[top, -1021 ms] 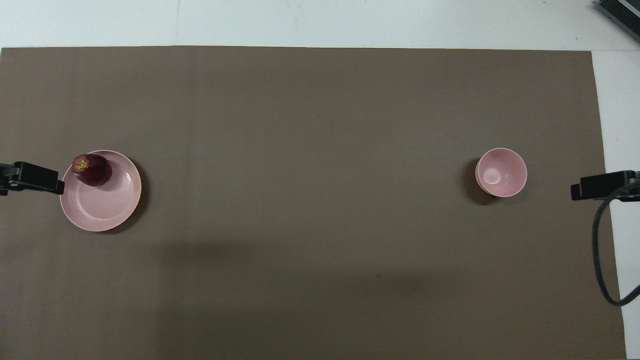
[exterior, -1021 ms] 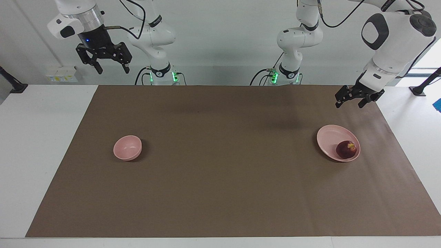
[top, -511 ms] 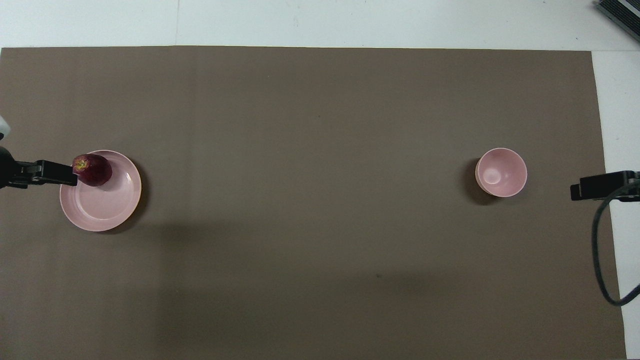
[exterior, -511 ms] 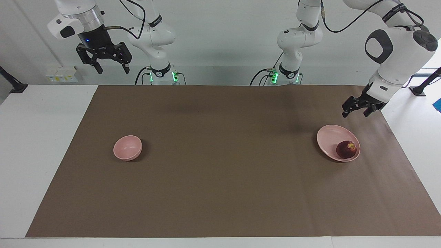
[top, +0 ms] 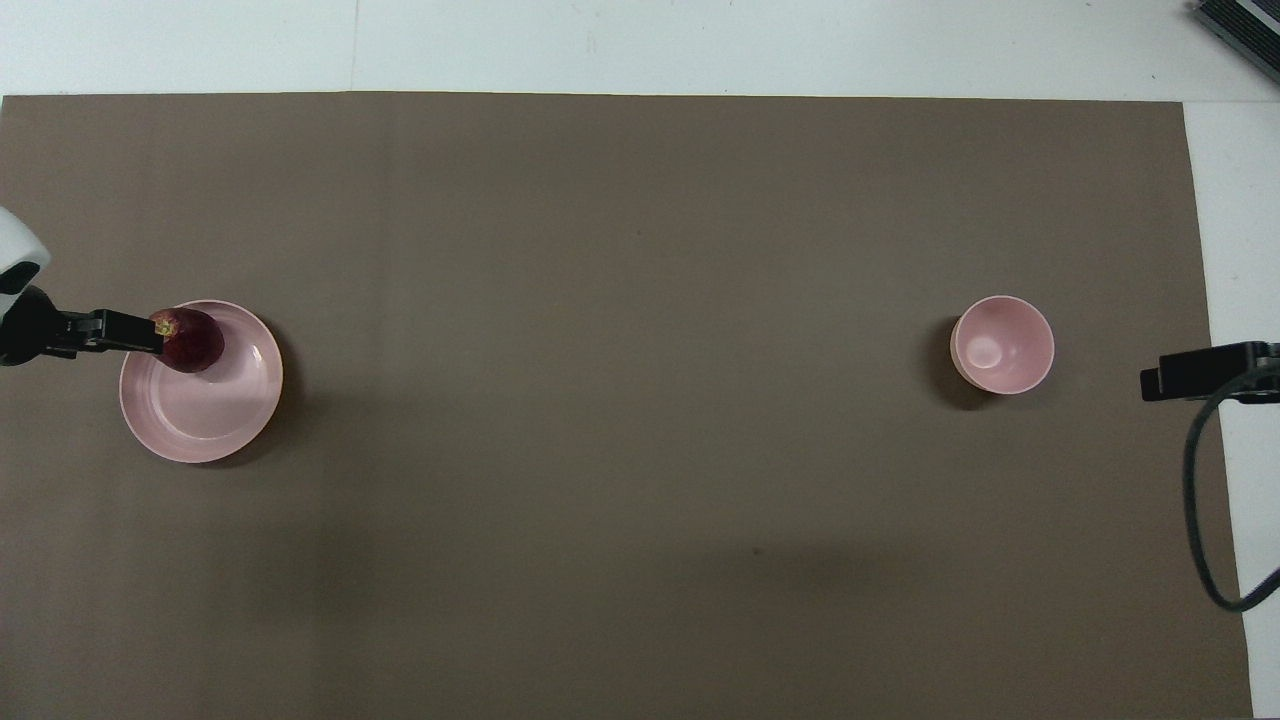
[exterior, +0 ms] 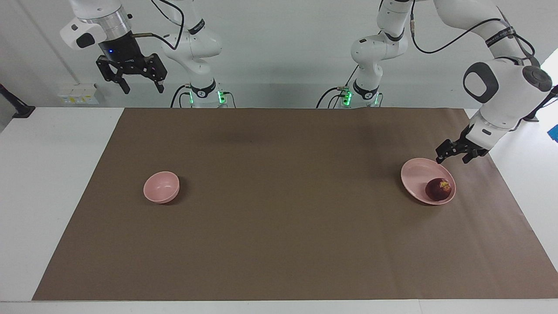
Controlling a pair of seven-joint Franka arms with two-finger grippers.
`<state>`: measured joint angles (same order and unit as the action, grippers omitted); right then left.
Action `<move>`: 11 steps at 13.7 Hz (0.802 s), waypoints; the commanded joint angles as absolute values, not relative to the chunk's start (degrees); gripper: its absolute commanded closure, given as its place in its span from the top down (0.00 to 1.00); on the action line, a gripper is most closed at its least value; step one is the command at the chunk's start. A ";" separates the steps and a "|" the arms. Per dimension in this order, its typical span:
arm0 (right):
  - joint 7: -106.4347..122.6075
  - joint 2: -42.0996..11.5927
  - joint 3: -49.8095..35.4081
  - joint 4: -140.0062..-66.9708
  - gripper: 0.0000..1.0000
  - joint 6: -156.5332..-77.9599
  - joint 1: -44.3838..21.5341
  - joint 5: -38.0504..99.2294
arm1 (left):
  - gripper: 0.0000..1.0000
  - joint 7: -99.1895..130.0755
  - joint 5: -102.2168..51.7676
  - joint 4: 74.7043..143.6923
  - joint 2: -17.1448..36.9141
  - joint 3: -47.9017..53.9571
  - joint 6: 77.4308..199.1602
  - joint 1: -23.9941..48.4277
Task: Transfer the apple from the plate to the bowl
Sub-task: 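Reach the left gripper to the red apple on the pink plate and grasp it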
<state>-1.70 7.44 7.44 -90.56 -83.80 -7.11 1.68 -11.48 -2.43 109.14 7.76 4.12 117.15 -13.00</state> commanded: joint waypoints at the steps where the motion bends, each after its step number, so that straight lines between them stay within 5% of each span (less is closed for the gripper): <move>1: -0.18 7.91 7.29 -91.41 1.00 -84.20 -6.59 2.11 | 1.00 -12.30 -1.67 109.60 11.68 4.57 122.16 -13.62; 11: -0.18 8.17 7.29 -91.76 1.00 -84.11 -6.59 2.11 | 1.00 -13.10 -1.32 115.05 15.03 4.57 132.10 -12.74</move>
